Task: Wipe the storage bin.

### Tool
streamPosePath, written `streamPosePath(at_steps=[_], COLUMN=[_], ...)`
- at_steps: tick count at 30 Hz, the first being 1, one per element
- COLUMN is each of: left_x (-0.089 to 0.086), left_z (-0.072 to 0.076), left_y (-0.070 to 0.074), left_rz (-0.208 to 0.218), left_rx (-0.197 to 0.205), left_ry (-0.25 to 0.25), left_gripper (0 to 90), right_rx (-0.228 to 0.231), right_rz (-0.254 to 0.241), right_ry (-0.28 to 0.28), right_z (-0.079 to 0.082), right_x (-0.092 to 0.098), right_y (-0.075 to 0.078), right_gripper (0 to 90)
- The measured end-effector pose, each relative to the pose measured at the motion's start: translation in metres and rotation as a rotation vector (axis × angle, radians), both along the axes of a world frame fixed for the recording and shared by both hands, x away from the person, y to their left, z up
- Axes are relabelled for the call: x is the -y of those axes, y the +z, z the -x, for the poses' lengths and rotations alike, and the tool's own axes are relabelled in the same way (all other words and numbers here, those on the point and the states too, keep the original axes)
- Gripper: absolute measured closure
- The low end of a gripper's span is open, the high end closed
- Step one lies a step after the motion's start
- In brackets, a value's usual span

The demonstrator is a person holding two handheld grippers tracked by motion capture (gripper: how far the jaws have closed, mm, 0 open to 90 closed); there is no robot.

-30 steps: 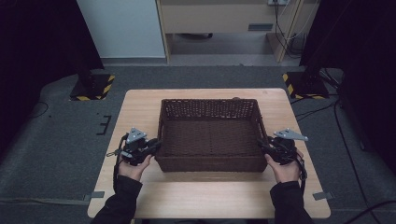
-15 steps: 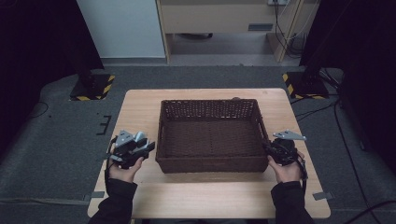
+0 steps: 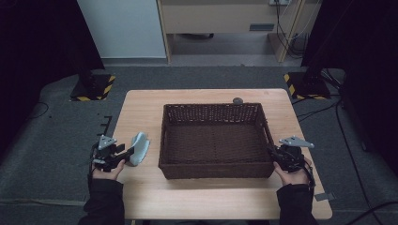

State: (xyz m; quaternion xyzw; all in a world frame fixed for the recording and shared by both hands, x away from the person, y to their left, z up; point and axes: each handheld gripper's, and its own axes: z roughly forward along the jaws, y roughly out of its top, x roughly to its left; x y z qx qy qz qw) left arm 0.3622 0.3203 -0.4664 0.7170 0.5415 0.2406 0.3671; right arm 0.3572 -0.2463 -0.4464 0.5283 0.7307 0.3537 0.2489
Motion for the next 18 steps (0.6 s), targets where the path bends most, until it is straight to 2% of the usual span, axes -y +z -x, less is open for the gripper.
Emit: streamPosePath(at_steps=[3, 4, 10, 13, 15, 18], left_x=[0.0, 0.0, 0.002, 0.003, 0.006, 0.009], left_z=[-0.004, -0.006, -0.021, -0.027, -0.031, -0.034], left_y=[-0.003, -0.004, -0.014, -0.019, -0.023, -0.026], left_rz=[-0.012, -0.02, -0.055, -0.065, -0.068, -0.074], left_rx=[0.004, -0.002, -0.031, -0.054, -0.081, -0.101], left_ry=[-0.001, -0.001, -0.009, -0.01, -0.029, -0.05], left_gripper=[52.6, 52.6, 55.2, 59.7, 63.2, 72.0], right_rx=[0.007, 0.013, 0.082, 0.084, 0.087, 0.067], right_rz=[-0.009, -0.021, -0.043, -0.049, -0.043, -0.034], right_ry=[0.001, 0.0, 0.005, 0.008, 0.004, -0.001], right_z=[0.0, 0.0, -0.006, -0.012, -0.017, -0.021], right_x=[0.001, 0.002, 0.001, -0.001, -0.002, -0.003], right_y=[0.0, 0.0, 0.007, 0.008, 0.008, 0.005], right_gripper=[72.8, 68.9, 54.4, 52.9, 52.7, 52.8])
